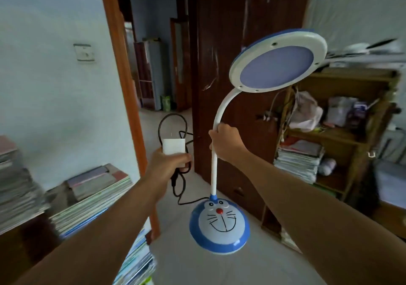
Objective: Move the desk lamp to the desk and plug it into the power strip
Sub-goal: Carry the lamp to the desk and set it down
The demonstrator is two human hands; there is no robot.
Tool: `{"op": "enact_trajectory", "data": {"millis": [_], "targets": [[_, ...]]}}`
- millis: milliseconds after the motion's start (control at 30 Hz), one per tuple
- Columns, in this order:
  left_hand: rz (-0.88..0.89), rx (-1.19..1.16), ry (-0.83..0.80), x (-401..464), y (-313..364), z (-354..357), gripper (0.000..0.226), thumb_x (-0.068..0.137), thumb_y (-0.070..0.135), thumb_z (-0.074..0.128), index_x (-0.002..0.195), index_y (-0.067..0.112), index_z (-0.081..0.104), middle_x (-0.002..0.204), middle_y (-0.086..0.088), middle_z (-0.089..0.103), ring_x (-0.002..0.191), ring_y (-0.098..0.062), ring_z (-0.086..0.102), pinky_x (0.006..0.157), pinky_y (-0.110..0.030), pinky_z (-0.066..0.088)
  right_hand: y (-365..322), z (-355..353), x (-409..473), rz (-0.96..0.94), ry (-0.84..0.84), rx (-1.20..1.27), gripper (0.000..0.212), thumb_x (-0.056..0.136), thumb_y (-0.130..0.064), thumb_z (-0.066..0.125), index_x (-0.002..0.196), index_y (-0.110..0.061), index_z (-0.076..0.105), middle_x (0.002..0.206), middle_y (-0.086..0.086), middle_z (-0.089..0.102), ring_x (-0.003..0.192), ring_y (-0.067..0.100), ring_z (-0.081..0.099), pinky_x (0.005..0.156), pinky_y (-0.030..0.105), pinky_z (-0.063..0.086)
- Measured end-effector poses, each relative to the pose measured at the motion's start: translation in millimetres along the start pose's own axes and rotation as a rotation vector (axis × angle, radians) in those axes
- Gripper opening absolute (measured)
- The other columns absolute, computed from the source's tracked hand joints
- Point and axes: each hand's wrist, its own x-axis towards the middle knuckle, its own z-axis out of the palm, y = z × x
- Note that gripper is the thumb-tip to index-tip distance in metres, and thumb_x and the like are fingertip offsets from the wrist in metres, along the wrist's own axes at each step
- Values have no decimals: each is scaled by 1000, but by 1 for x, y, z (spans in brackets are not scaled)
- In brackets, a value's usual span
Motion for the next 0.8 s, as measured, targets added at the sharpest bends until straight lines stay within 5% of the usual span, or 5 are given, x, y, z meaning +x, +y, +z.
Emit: {"op": "enact_trajectory", "data": {"millis": [200,433,600,700,800], "targets": [[16,-3,-247,50,-3,63,18,73,-3,70,85,4,59,66,-10,61,58,-19,59,54,-25,46,48,-33,23,155,101,-9,26,96,-15,42,116,-3,53,119,17,54,104,29,58,72,32,42],[-11,-33,-448,79,-23,153,16,74,-5,69,87,1,61,66,-12,63,47,-10,62,46,-18,48,115,-81,25,305,199,-57,28,96,-15,39,114,-1,55,116,20,57,106,33,57,78,36,45],[-5,-40,-529,89,-39,227,16,73,-5,71,80,5,62,55,-3,66,53,-16,64,50,-23,50,175,-118,28,422,293,-1,30,96,-16,38,106,5,57,109,26,62,101,40,59,79,36,47],[-22,-43,-583,89,-47,276,16,74,-6,70,82,4,62,68,-12,63,63,-24,60,52,-25,48,213,-143,30,456,307,-16,30,96,-20,40,109,2,57,110,24,62,99,38,60,87,45,51],[-34,-62,-619,87,-56,333,21,75,-5,70,94,-2,61,76,-16,61,68,-27,60,53,-25,49,259,-175,31,495,368,-8,29,96,-22,42,107,-1,57,101,18,62,88,33,61,75,38,49]]}}
